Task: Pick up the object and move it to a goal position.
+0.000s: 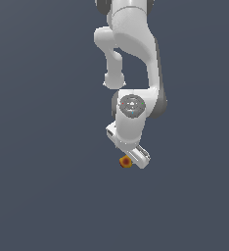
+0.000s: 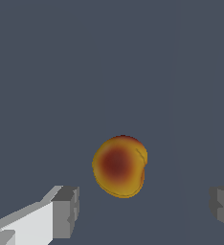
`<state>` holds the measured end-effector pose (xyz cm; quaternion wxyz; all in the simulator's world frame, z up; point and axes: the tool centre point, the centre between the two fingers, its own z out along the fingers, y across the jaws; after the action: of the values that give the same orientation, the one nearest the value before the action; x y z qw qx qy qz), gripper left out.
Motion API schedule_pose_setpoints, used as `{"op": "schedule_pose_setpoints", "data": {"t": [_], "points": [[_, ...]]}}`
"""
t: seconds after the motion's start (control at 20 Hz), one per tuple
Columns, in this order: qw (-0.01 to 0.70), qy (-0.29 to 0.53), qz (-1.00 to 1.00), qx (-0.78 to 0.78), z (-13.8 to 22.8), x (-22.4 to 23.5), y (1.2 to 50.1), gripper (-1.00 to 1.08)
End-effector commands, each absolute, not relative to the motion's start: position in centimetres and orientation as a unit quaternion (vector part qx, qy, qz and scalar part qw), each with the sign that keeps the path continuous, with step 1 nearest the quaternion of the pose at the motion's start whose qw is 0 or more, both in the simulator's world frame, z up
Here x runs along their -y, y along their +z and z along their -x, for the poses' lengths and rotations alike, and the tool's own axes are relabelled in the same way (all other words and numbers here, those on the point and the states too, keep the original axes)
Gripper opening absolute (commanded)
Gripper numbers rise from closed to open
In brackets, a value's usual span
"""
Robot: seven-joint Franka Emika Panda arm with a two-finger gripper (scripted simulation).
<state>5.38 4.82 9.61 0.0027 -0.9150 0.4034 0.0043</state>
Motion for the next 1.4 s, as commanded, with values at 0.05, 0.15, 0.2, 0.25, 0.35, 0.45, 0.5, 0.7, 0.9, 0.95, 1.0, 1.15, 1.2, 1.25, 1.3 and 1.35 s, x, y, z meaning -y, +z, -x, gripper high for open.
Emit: {"op": "schedule_pose_setpoints", "data": {"t": [0.05, 0.15, 0.2, 0.25, 0.35, 0.45, 0.5, 0.7, 0.9, 0.95, 1.0, 1.15, 1.2, 1.25, 1.3, 1.35], "points": [[0.002, 0.002, 0.903, -0.430, -5.8, -5.1, 9.1, 1.00], [0.001, 0.002, 0.897, -0.442, -5.9, -5.3, 8.9, 1.00], [0.001, 0.001, 0.895, -0.446, -6.0, -5.4, 8.8, 1.00], [0.001, 0.001, 0.893, -0.451, -6.0, -5.4, 8.7, 1.00], [0.000, 0.001, 0.889, -0.457, -6.1, -5.5, 8.5, 1.00], [0.000, 0.000, 0.887, -0.462, -6.2, -5.6, 8.5, 1.00], [0.000, 0.000, 0.886, -0.463, -6.2, -5.6, 8.4, 1.00], [0.000, 0.000, 0.887, -0.462, -6.2, -5.6, 8.4, 1.00], [0.000, 0.000, 0.887, -0.463, -6.2, -5.6, 7.5, 1.00], [0.000, 0.000, 0.886, -0.463, -6.2, -5.6, 7.0, 1.00], [0.000, 0.000, 0.886, -0.463, -6.1, -5.6, 6.6, 1.00], [0.000, 0.000, 0.886, -0.464, -6.1, -5.6, 4.8, 1.00], [0.000, 0.000, 0.886, -0.464, -6.1, -5.6, 4.4, 1.00], [0.000, 0.000, 0.886, -0.464, -6.1, -5.6, 4.0, 1.00], [0.000, 0.000, 0.886, -0.464, -6.1, -5.5, 3.7, 1.00], [0.000, 0.000, 0.886, -0.464, -6.1, -5.6, 3.5, 1.00]]}}
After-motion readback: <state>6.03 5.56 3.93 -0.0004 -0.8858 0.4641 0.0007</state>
